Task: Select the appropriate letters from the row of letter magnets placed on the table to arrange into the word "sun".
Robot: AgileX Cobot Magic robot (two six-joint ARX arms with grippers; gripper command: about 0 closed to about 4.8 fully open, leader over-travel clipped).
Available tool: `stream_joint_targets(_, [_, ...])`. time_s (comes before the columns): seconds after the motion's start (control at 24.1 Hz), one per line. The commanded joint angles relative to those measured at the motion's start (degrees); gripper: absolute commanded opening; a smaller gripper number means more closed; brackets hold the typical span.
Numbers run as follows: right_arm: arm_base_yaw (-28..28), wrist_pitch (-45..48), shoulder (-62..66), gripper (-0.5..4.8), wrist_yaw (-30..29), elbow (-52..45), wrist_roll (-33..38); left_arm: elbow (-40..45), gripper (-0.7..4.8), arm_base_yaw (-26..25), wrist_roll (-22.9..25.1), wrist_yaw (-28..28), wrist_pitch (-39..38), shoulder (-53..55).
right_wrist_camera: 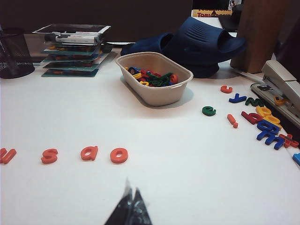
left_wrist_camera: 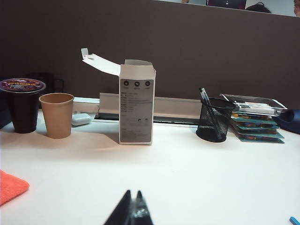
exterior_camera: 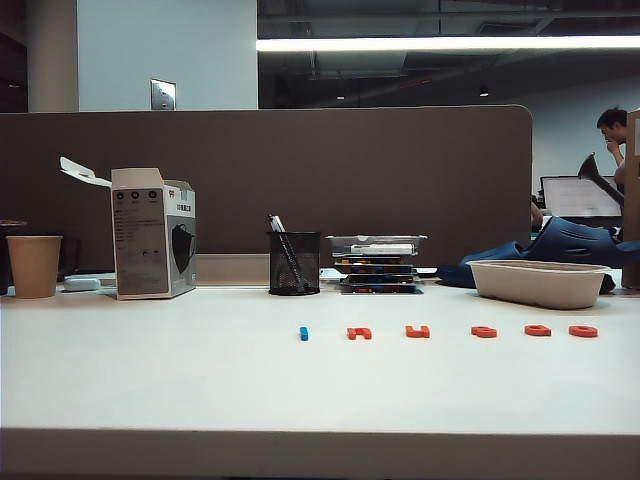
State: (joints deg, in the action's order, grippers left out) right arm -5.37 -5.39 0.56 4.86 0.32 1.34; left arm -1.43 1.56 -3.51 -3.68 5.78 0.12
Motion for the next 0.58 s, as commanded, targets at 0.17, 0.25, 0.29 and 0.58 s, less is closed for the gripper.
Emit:
stream_joint_targets(0.17, [0.04,0.94,-0.17,0.00,0.11,-0.26,-0.24,-0.13,-0.05,0.09,-0.09,-0.22,-0.09,0.00])
stream_joint_targets(0.25, [0.04,0.94,-0.17,0.00,0.11,-0.26,-0.24,-0.13,-0.05,0.09,-0.09,-0.22,-0.22,0.00])
stream_joint_targets(0.29, [0.04,0.94,-0.17,0.00,0.11,-0.26,-0.24,-0.13,-0.05,0.09,-0.09,-0.22,-0.20,0.00])
stream_joint_targets(0.58, [0.04,0.96,-0.17,0.00,0.11,-0.26,-0.24,-0.13,-0.05,0.09,0.09,-0.20,-0.15,0.00])
